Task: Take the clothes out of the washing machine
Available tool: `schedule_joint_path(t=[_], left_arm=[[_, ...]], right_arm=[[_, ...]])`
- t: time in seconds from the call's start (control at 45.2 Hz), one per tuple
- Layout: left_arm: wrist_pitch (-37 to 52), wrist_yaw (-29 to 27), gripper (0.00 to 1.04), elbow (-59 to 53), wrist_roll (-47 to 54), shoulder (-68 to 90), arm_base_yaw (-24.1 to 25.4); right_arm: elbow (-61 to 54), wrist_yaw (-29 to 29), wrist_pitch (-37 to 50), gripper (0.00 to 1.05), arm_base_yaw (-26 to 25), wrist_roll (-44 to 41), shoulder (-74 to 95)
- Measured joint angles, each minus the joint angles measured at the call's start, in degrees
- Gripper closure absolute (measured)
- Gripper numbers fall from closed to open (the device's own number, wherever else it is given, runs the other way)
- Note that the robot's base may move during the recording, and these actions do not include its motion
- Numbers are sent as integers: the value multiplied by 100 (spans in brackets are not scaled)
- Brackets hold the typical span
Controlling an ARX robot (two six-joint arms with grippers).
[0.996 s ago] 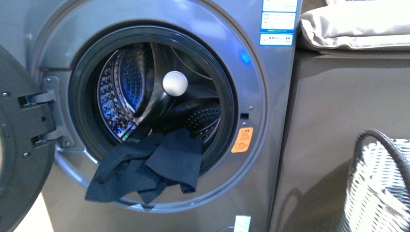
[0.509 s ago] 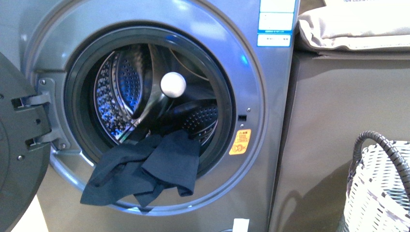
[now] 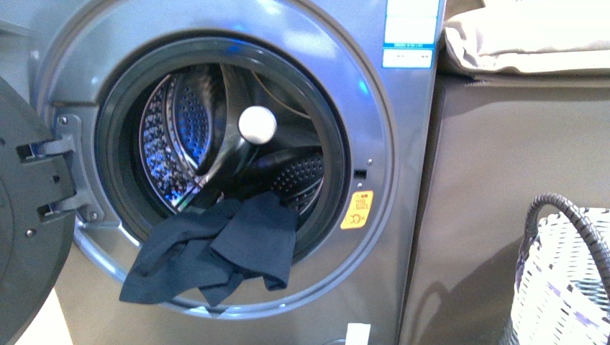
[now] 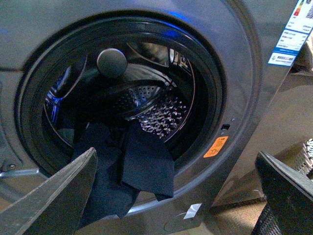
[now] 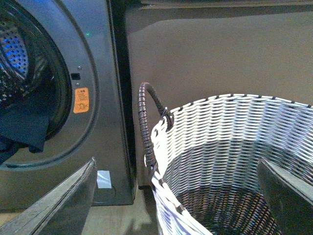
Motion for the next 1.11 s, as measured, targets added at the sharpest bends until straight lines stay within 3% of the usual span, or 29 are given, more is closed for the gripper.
schedule_joint_path(t=[0.576, 1.107], left_arm=[[-168, -479, 6, 2695, 509, 3394, -911], [-994, -1198, 6, 5209, 1134, 5801, -1032]], right_arm=[[0, 0, 0, 7, 0, 0, 0], [0, 2, 0, 7, 0, 0, 0]])
